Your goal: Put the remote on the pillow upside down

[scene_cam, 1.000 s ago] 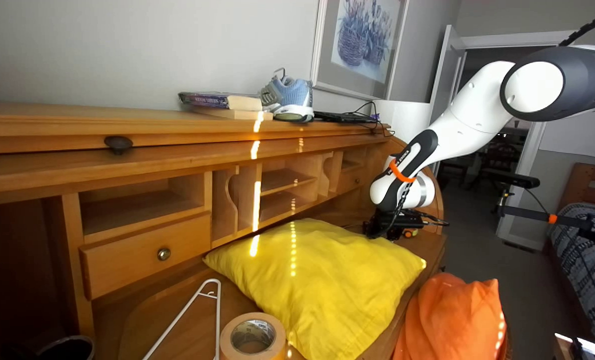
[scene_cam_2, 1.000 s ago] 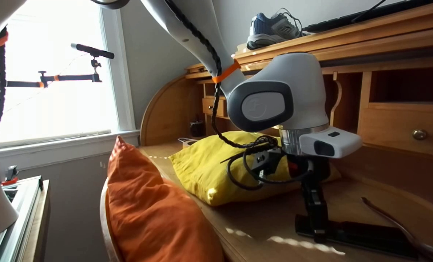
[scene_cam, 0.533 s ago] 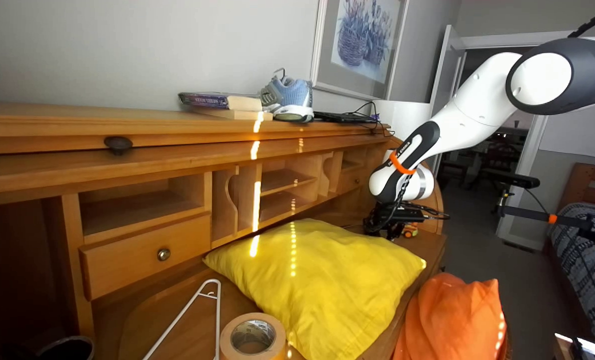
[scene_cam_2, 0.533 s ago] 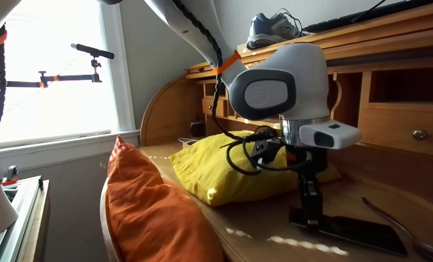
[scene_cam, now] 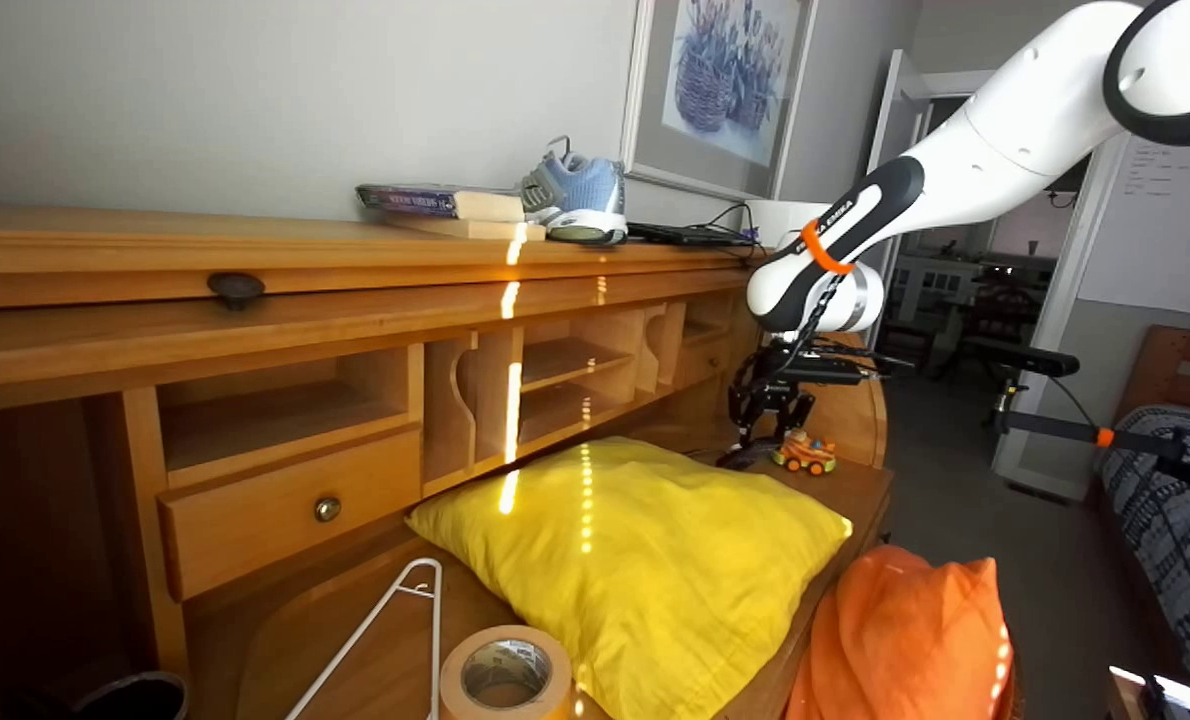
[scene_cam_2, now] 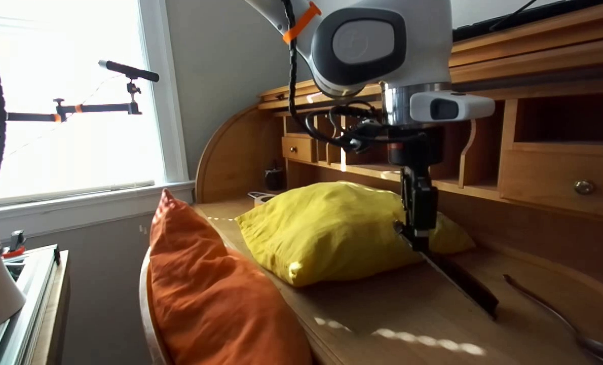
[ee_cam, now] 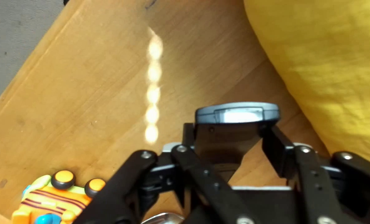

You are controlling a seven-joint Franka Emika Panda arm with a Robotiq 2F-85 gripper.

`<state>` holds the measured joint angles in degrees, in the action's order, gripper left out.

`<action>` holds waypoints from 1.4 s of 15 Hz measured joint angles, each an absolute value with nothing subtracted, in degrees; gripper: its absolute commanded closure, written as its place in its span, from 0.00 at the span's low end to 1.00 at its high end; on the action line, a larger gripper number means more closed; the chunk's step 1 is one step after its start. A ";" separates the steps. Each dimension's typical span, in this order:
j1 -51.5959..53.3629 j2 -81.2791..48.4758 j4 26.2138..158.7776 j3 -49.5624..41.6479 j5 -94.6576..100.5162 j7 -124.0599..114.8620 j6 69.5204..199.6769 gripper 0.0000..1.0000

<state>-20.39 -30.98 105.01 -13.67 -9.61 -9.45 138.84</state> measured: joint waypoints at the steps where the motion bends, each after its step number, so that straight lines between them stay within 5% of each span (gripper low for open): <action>1: -20.27 -29.67 105.52 -13.67 -9.49 -9.10 138.08 0.66; 6: -19.83 -24.48 107.67 -13.80 -8.33 -7.94 136.38 0.66; 7: -19.75 -23.81 108.05 -13.88 -7.98 -7.86 136.38 0.29; 10: -19.77 -23.32 108.81 -14.14 -7.72 -7.43 137.54 0.02; 21: -23.81 -32.71 110.44 -11.41 -12.29 -1.72 156.94 0.00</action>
<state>-23.81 -32.71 110.44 -11.41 -12.29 -1.72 156.94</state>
